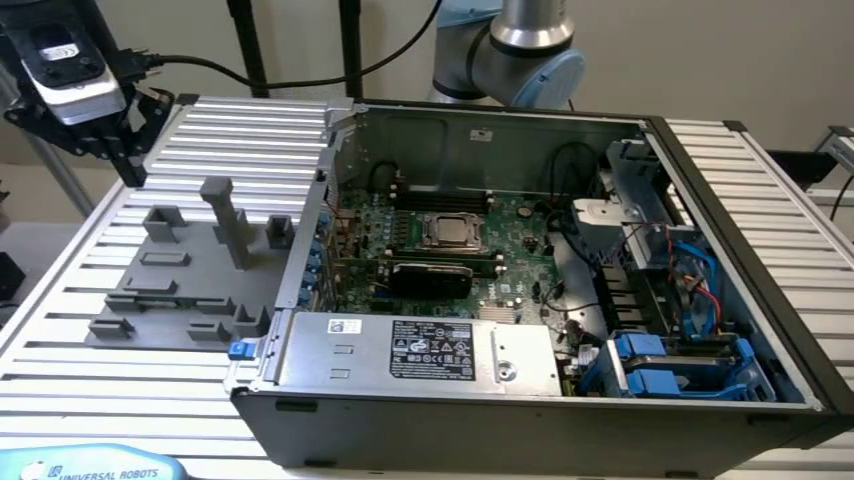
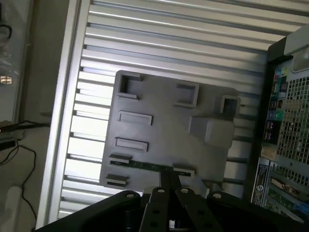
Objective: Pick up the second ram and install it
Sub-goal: 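Pick up the second ram and move it above second insertion slot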
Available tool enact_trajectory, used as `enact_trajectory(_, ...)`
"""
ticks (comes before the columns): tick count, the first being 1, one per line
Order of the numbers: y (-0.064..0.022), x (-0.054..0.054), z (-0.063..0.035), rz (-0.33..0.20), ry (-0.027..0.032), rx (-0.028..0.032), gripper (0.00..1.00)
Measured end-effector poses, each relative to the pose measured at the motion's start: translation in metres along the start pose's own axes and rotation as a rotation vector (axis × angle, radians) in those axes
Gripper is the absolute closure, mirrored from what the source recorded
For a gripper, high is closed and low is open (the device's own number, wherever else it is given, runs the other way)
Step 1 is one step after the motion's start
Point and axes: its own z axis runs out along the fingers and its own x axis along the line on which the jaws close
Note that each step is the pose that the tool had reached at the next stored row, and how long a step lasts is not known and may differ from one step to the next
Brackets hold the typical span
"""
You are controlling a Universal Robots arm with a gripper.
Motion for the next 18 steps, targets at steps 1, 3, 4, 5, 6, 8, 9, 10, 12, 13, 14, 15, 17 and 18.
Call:
enact_trajectory(1,0.0,0.0,0.0002,-0.018,0.0008,-0.0002,0.89)
enact_trajectory(3,0.0,0.0,0.0007,-0.054,0.0025,-0.0006,0.89)
enact_trajectory(4,0.0,0.0,0.0009,-0.072,0.0032,-0.0008,0.89)
enact_trajectory(5,-0.0001,0.0,0.0011,-0.09,0.004,-0.001,0.89)
enact_trajectory(6,-0.0001,0.0,0.0014,-0.109,0.0049,-0.0012,0.89)
enact_trajectory(8,-0.0001,0.0,0.0018,-0.145,0.0065,-0.0016,0.89)
enact_trajectory(9,-0.0001,0.0,0.0021,-0.164,0.0072,-0.0018,0.89)
enact_trajectory(10,-0.0001,0.0,0.0023,-0.182,0.0081,-0.002,0.89)
enact_trajectory(12,-0.0001,0.0,0.0027,-0.218,0.0097,-0.0024,0.89)
enact_trajectory(13,-0.0001,0.0,0.003,-0.236,0.0106,-0.0026,0.89)
enact_trajectory(14,-0.0002,0.0,0.0032,-0.254,0.0113,-0.0028,0.89)
enact_trajectory(15,-0.0002,0.0,0.0034,-0.272,0.0121,-0.003,0.89)
enact_trajectory(17,-0.0002,0.0,0.0039,-0.309,0.0138,-0.0034,0.89)
enact_trajectory(18,-0.0002,0.0,0.0042,-0.327,0.0146,-0.0037,0.89)
